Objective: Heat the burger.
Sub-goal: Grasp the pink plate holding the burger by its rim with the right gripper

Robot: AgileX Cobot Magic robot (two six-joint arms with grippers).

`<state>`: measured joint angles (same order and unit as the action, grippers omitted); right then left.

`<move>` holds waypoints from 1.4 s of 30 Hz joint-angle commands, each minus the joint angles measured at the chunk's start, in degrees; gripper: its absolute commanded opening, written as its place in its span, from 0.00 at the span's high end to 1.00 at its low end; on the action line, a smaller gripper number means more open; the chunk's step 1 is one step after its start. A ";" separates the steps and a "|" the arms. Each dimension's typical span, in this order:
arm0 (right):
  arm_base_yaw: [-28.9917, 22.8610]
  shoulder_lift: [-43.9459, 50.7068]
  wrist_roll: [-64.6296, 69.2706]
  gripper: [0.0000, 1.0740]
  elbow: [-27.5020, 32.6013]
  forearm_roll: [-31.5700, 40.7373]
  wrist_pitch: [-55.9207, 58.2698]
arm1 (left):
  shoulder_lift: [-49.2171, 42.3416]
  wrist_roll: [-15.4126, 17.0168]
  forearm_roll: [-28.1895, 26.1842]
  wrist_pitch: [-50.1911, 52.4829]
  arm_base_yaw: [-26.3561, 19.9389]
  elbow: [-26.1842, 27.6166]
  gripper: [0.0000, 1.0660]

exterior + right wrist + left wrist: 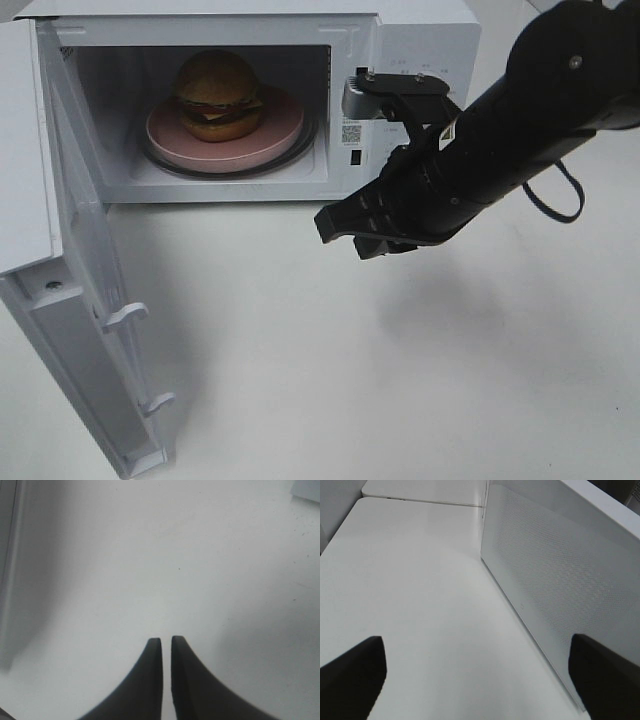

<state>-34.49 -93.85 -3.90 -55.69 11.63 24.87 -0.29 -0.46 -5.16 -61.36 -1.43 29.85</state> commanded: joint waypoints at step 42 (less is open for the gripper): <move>-3.21 0.40 -61.94 0.19 -6.42 -26.59 -0.11 | -1.03 0.46 -0.34 -0.06 -0.23 -0.23 0.15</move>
<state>-37.64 -93.85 -66.98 -61.82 -14.44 25.38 -0.29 -0.46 -5.16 -61.36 -1.43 29.85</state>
